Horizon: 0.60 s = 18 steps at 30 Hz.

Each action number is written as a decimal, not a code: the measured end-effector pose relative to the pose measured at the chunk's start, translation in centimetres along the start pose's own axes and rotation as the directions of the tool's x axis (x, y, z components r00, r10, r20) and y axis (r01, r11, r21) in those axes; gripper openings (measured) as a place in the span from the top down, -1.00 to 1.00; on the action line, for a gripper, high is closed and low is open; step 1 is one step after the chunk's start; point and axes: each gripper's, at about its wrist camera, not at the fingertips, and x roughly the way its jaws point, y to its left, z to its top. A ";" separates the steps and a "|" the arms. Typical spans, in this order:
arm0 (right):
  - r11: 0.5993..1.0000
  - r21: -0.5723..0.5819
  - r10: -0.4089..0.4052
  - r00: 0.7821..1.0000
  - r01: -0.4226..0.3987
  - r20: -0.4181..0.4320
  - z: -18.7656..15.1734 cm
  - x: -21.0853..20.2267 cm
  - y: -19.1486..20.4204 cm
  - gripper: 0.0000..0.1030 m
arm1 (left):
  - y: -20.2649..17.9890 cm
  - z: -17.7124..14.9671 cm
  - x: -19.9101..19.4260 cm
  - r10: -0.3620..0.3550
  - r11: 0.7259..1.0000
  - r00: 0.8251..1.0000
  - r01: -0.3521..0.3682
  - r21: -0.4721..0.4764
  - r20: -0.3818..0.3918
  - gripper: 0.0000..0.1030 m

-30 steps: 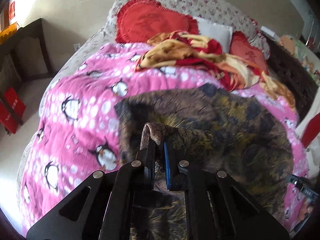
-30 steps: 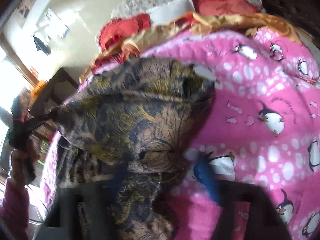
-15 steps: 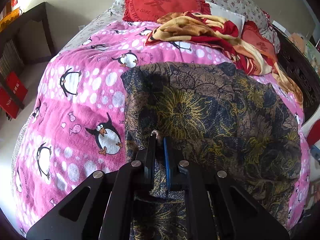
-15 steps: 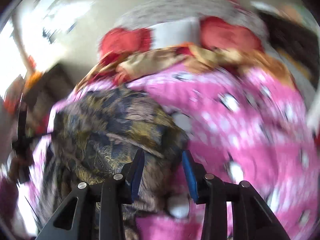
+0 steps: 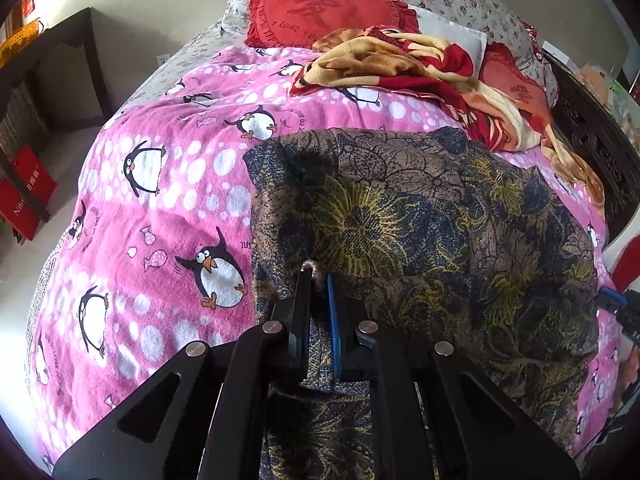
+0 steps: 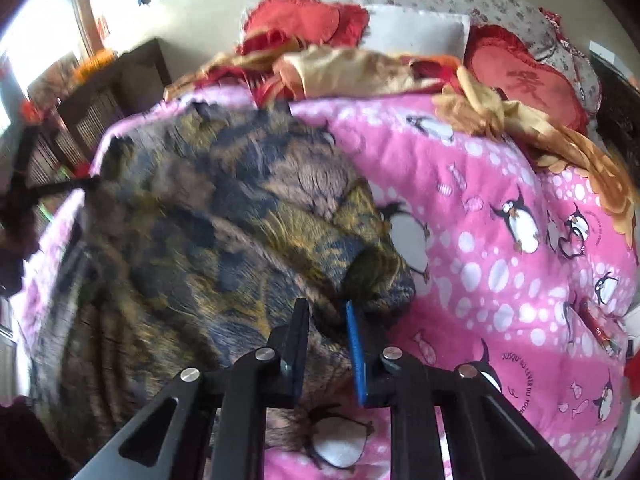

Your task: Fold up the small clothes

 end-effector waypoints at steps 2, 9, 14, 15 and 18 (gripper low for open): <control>1.000 0.006 -0.006 1.000 0.006 0.000 0.9 0.0 -0.1 0.34 | 0.0 0.0 0.0 0.003 1.000 1.000 -0.003 0.000 -0.001 0.87; 0.999 0.028 -0.023 0.999 0.024 -0.030 1.2 1.9 -0.2 0.92 | 0.2 -0.1 -0.3 -0.001 1.000 1.000 0.001 0.000 -0.003 0.87; 0.995 0.091 0.029 0.989 -0.042 0.148 3.1 -3.0 -1.2 1.00 | 0.7 0.8 -1.9 -0.005 1.000 0.999 0.006 -0.004 0.054 0.87; 0.996 0.084 0.000 0.987 -0.013 0.162 3.6 -3.4 -1.3 1.00 | 0.8 0.9 -1.9 -0.012 1.000 0.998 0.013 -0.012 0.056 0.87; 0.998 0.065 -0.013 0.991 0.004 0.135 4.5 -2.9 -1.3 1.00 | 0.9 1.2 -1.9 -0.022 0.999 0.998 0.023 -0.027 0.053 0.87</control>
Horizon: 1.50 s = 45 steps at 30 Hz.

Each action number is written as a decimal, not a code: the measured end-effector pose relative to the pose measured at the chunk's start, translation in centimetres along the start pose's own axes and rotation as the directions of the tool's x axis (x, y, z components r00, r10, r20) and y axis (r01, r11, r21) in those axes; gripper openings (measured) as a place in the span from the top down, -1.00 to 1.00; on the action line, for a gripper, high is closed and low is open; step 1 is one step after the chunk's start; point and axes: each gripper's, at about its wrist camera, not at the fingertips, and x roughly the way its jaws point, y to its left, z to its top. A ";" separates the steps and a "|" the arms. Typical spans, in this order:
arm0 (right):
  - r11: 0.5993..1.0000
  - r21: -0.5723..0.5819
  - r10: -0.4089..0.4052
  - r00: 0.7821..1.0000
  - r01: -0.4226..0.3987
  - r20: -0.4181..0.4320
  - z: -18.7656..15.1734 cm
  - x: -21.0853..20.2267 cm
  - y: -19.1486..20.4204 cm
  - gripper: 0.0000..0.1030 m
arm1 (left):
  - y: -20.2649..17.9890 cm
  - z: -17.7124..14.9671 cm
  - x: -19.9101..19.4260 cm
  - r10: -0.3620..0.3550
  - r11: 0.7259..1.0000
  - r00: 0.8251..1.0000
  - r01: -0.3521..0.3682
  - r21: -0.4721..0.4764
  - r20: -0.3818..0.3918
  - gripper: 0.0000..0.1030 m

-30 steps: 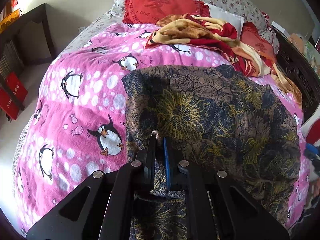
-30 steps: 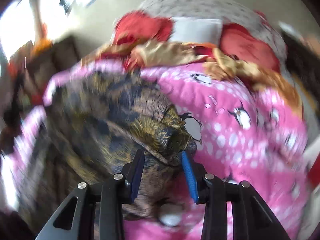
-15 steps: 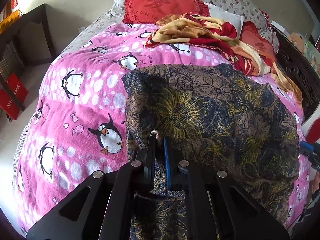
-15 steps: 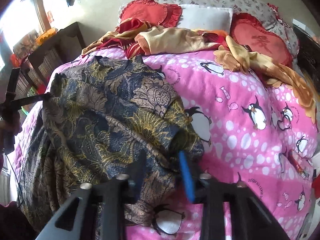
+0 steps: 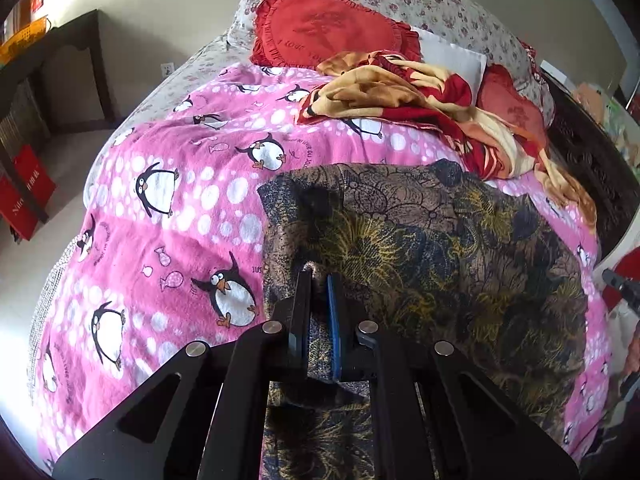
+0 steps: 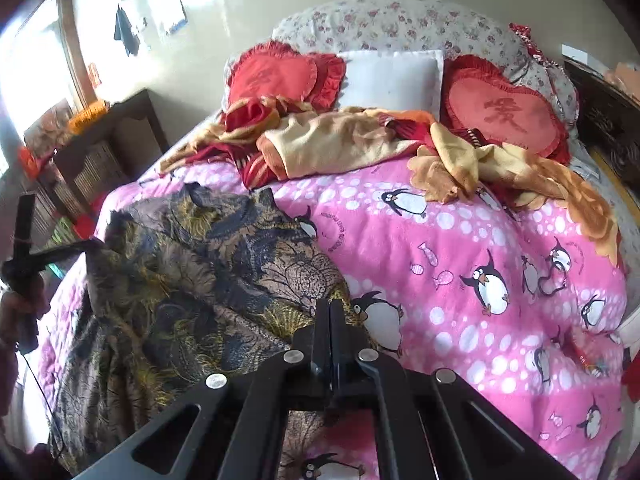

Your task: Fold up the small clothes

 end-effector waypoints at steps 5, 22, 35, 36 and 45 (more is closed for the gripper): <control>0.994 -0.104 0.019 0.994 -0.031 -0.111 -1.8 1.6 1.5 0.33 | -0.2 -0.3 0.2 0.017 0.999 1.000 -0.016 0.032 -0.009 0.87; 0.984 -0.047 -0.174 0.985 0.173 -0.015 -0.2 4.2 1.0 0.96 | 0.5 0.1 3.3 0.044 0.998 0.998 -0.046 -0.037 -0.045 0.87; 0.987 0.159 0.013 0.983 0.017 -0.186 -9.1 1.6 3.1 0.75 | 0.1 -3.4 1.2 0.008 1.000 0.996 -0.008 0.001 -0.085 0.28; 0.987 0.154 -0.012 0.981 0.042 -0.195 -10.0 1.9 3.0 0.76 | 0.1 -4.0 1.8 0.020 1.000 0.994 -0.019 0.007 -0.105 0.28; 0.953 0.294 -0.055 0.996 0.073 -0.068 -9.3 -1.2 0.1 -0.19 | -0.1 -5.0 2.3 0.055 0.998 0.990 -0.050 0.043 -0.132 0.28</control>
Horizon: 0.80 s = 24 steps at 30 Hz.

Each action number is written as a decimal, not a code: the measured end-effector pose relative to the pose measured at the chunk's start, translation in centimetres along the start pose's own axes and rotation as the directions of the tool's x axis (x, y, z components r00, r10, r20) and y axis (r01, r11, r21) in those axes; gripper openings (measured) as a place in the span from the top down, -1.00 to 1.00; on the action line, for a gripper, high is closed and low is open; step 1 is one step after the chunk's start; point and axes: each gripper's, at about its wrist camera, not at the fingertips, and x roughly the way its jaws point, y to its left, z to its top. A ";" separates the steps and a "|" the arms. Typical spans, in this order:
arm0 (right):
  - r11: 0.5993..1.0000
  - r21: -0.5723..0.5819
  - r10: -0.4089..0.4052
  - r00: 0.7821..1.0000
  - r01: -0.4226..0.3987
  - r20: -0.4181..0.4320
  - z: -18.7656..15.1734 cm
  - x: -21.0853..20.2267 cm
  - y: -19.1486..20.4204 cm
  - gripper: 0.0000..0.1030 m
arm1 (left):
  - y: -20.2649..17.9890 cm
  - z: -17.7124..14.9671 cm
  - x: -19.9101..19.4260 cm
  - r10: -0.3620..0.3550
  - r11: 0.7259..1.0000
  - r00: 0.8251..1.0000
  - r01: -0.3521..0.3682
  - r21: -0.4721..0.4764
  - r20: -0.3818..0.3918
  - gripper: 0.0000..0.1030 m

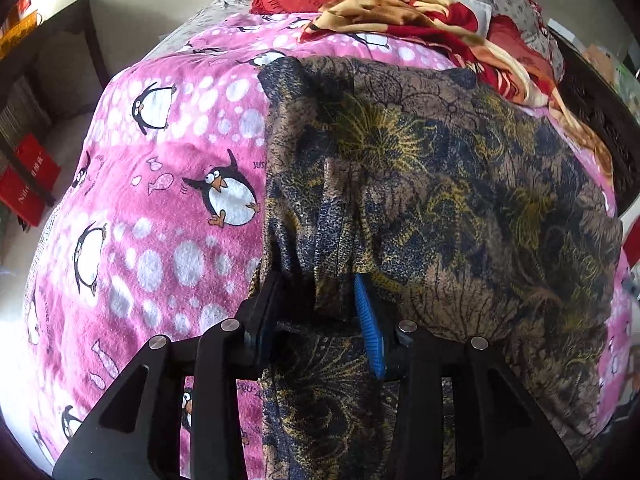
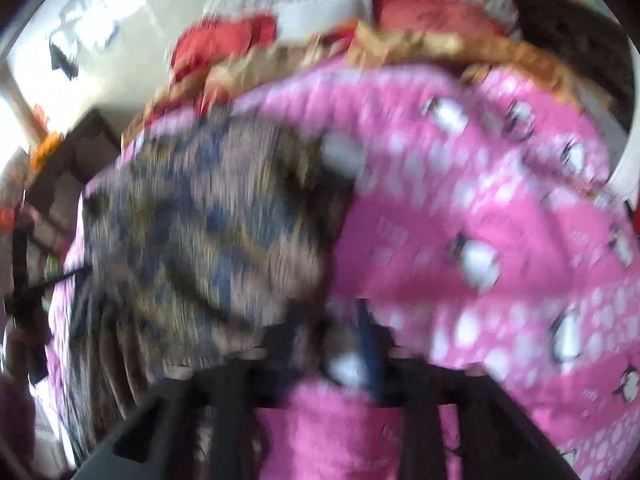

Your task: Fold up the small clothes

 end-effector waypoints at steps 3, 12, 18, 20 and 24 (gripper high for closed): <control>0.993 0.101 0.052 0.994 -0.061 0.091 2.7 0.4 -0.7 -0.56 | -0.1 0.0 0.4 0.010 1.000 1.000 -0.010 0.002 -0.003 0.28; 0.994 0.097 -0.057 0.996 0.050 0.070 6.9 5.2 -0.8 0.78 | 0.3 -0.1 0.9 -0.001 1.000 1.000 0.001 -0.019 0.003 0.28; 0.986 0.166 0.019 1.000 -0.022 0.018 4.9 2.5 -2.6 0.35 | 0.3 -0.6 -1.8 -0.017 1.000 0.999 0.018 -0.017 0.031 0.28; 0.995 0.090 0.052 0.999 -0.052 -0.005 2.8 0.8 -0.8 -0.63 | 0.6 -1.2 -2.8 -0.018 0.999 0.999 0.019 -0.026 0.041 0.28; 0.999 -0.038 0.019 0.993 -0.024 -0.120 -1.6 2.8 1.9 0.85 | 1.1 -3.3 -3.9 -0.052 0.996 0.999 0.052 -0.066 0.011 0.28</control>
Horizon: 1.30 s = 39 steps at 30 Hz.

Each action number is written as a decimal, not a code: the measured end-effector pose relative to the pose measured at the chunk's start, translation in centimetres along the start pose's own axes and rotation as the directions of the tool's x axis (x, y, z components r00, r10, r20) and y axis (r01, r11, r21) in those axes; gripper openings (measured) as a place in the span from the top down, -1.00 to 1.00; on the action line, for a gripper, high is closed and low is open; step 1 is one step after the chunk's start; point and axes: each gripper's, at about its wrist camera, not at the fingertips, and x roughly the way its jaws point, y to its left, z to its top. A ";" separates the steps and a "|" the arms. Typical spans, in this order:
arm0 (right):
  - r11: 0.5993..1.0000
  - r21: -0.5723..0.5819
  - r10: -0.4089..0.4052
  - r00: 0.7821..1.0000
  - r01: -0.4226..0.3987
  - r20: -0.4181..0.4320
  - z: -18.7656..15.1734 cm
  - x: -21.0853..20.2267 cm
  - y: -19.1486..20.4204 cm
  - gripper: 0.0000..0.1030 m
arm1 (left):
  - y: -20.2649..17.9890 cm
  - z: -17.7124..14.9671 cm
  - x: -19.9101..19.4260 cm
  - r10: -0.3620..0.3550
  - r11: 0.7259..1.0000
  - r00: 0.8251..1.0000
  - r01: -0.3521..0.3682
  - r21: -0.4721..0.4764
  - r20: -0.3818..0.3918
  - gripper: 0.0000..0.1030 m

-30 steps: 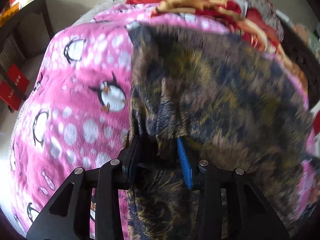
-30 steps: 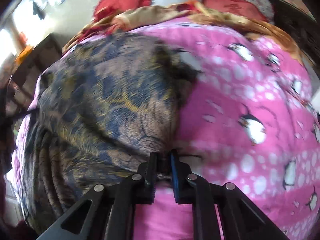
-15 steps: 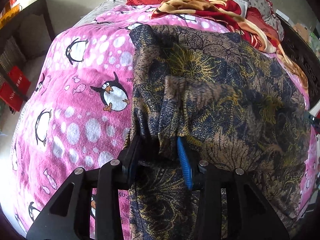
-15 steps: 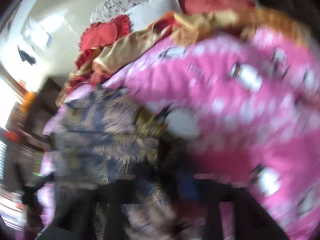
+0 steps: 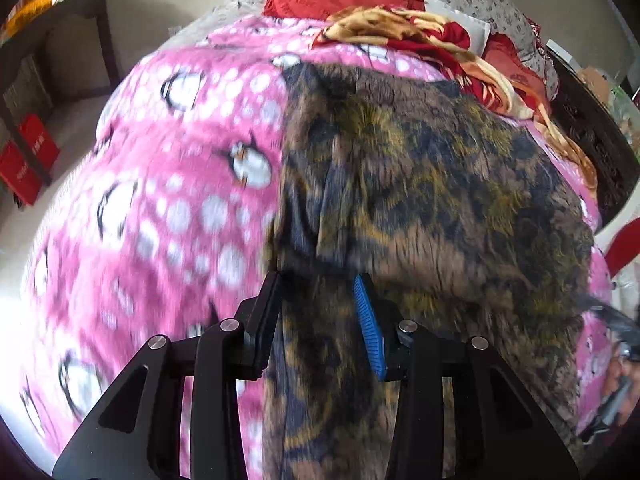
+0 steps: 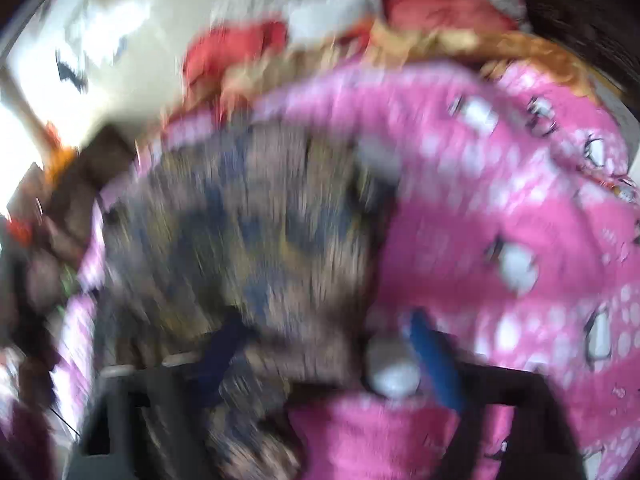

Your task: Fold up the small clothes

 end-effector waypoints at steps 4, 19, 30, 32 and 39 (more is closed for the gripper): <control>0.995 0.100 -0.019 1.000 0.018 0.007 -1.2 -0.4 -1.3 0.85 | 0.7 -3.2 -2.3 -0.009 1.000 1.000 0.009 -0.002 -0.020 0.28; 0.992 -0.002 0.123 0.986 -0.124 -0.108 -17.0 -13.2 -1.6 -0.41 | 3.4 -16.1 -8.7 -0.089 0.996 0.987 0.091 0.007 -0.136 -0.09; 0.993 0.039 0.113 0.991 -0.110 -0.072 -21.7 -13.0 -2.2 -0.41 | 3.0 -21.0 -9.1 -0.016 0.999 0.976 0.026 0.044 -0.217 -0.09; 0.993 0.037 0.116 0.991 -0.114 -0.065 -21.6 -13.1 -2.2 -0.42 | 2.8 -21.5 -8.7 -0.011 0.999 0.972 0.023 0.048 -0.233 -0.09; 0.992 0.051 0.118 0.992 -0.115 -0.053 -22.1 -13.3 -2.4 -0.42 | 1.4 -22.6 -7.3 0.020 0.997 0.964 0.002 0.081 -0.265 -0.35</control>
